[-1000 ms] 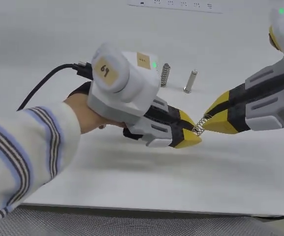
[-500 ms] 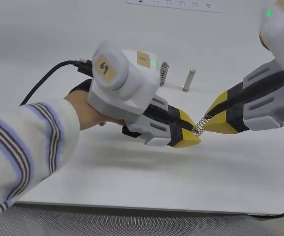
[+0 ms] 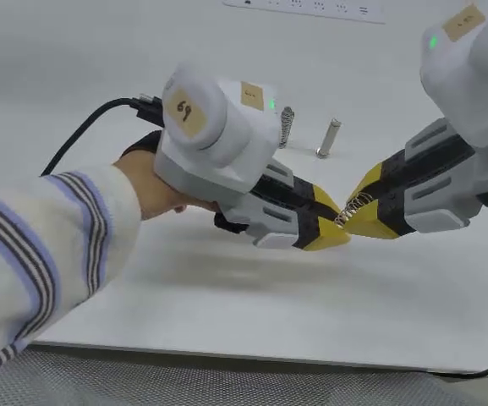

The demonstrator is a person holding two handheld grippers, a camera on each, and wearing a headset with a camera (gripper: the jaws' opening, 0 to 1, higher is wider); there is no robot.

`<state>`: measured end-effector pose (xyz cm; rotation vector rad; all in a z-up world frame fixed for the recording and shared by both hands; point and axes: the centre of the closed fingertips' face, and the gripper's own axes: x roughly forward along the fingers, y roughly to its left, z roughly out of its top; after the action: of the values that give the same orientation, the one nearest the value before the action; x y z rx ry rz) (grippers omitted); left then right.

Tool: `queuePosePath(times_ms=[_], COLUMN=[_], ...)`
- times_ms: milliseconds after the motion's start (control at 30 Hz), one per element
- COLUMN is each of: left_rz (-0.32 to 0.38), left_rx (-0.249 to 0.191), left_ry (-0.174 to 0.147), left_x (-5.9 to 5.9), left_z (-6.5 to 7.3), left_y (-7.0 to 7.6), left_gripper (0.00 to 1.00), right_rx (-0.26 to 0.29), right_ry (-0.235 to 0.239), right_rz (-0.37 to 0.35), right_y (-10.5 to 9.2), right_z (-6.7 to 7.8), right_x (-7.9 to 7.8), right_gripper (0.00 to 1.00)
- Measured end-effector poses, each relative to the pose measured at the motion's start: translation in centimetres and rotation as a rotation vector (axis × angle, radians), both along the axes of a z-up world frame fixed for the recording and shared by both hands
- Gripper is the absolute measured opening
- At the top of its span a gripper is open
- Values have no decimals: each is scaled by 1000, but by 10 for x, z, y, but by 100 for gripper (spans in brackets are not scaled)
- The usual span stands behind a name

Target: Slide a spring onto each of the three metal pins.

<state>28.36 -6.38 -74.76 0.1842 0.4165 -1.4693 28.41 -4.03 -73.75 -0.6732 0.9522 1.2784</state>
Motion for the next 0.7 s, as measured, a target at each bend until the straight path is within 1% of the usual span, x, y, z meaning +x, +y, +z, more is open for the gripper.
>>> queuePosePath(times_ms=[100,167,267,600,667,700], left_rz=[0,0,0,5,9,15], left_rx=[3,13,16,29,32,32], left_ry=[-2,0,-1,-1,-5,-14], left_x=[0,0,0,1,2,3], left_z=[0,-2,-3,-6,-7,-6], left_y=[0,1,1,2,2,2], left_gripper=[2,2,2,3,3,3], right_rx=[-8,7,29,4,2,8], right_ry=[-8,-5,12,19,6,-4], right_rz=[-6,-16,-25,-11,-5,-2], right_y=[-1,1,5,4,4,6], right_z=[-3,-3,-3,-6,-6,-5], right_x=[0,0,-2,-5,-4,-4], right_gripper=[11,11,9,9,9,8])
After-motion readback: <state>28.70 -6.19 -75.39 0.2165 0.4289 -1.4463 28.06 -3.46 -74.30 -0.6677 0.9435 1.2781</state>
